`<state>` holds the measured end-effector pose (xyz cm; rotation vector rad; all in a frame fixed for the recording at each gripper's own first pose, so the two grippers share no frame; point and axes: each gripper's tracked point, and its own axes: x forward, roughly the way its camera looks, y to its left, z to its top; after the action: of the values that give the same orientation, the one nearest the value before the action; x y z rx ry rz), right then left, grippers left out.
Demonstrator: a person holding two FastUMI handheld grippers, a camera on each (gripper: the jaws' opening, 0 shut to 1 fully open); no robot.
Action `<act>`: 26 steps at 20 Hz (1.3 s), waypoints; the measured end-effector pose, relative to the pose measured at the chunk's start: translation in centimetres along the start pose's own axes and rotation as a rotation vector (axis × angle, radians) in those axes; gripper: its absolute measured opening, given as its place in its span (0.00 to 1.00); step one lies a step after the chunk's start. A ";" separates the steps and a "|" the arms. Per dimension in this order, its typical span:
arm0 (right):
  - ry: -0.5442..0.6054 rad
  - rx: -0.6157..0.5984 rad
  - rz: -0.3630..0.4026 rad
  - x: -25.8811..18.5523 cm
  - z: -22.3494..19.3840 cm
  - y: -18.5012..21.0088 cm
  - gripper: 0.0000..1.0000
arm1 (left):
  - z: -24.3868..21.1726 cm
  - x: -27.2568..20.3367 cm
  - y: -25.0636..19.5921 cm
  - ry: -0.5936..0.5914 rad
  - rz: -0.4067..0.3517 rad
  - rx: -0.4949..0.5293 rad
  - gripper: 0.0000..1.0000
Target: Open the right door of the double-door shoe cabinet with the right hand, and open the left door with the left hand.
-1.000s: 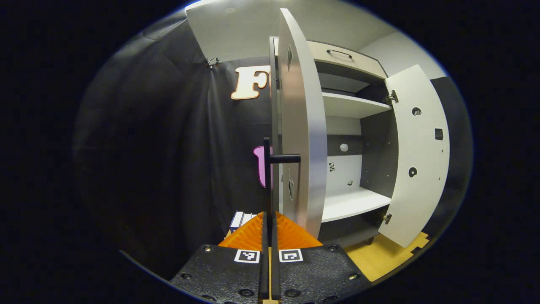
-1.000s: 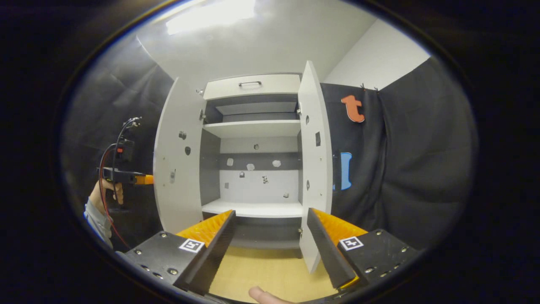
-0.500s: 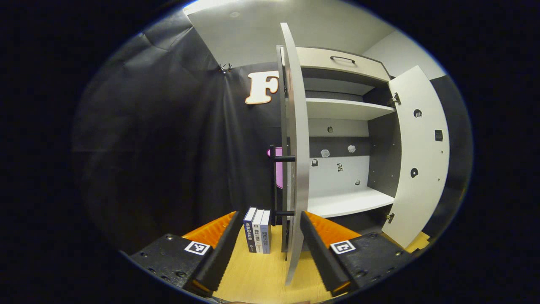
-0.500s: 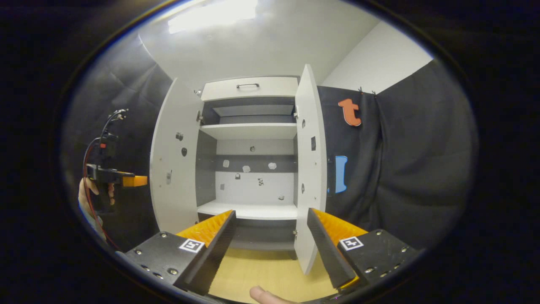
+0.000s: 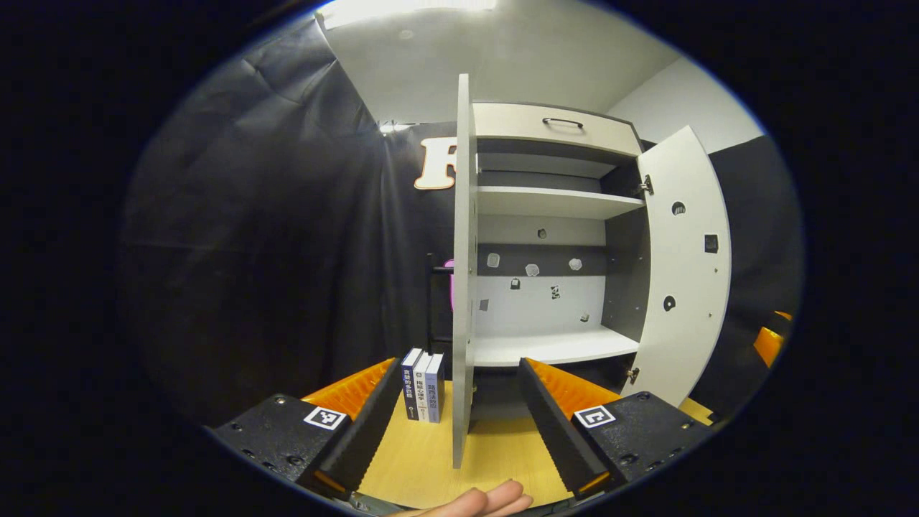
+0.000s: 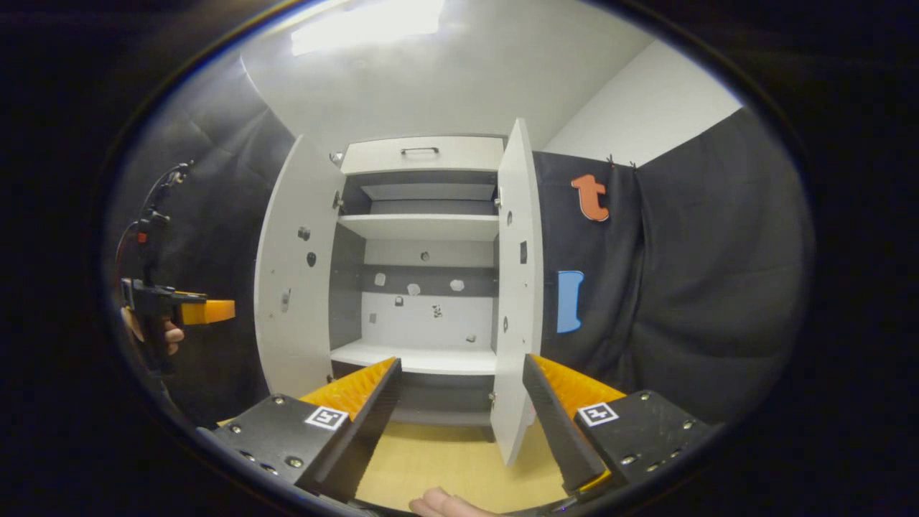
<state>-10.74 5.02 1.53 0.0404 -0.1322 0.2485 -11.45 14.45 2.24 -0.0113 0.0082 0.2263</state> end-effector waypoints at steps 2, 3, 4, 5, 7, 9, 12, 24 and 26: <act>0.012 0.014 0.002 -0.3 -0.1 -0.2 1.00 | -0.5 -1.4 -1.4 -0.003 -0.016 0.004 0.99; 0.017 0.014 -0.001 -0.5 -0.1 -0.5 1.00 | -0.7 -2.0 -2.3 -0.004 -0.033 -0.001 0.99; 0.021 0.009 -0.007 -0.5 -0.2 -0.7 1.00 | -0.8 -2.5 -3.2 -0.006 -0.048 -0.004 0.99; 0.022 0.003 -0.011 -0.7 -0.2 -1.0 1.00 | -1.1 -2.9 -3.7 -0.007 -0.054 -0.004 0.99; 0.027 -0.002 -0.020 -0.9 -0.5 -1.3 1.00 | -1.2 -3.6 -4.1 -0.024 -0.036 -0.004 0.98; 0.033 -0.001 -0.024 -1.2 -0.7 -1.6 1.00 | -1.9 -4.0 -4.8 -0.032 -0.031 0.001 0.99; 0.041 -0.005 -0.028 -1.4 -1.4 -2.1 0.97 | -3.4 -4.0 -6.2 -0.016 -0.034 0.019 0.98; 0.098 0.018 -0.015 -1.0 -3.5 -2.5 1.00 | -2.5 -4.7 -6.1 -0.067 -0.035 0.018 0.98; 0.096 0.027 -0.011 -1.2 -3.6 -2.5 1.00 | -2.0 -5.0 -6.4 -0.085 -0.043 0.025 0.97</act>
<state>-10.78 2.53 -2.21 0.0558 -0.0330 0.2408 -14.94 7.04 0.38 0.0231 -0.0741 0.1839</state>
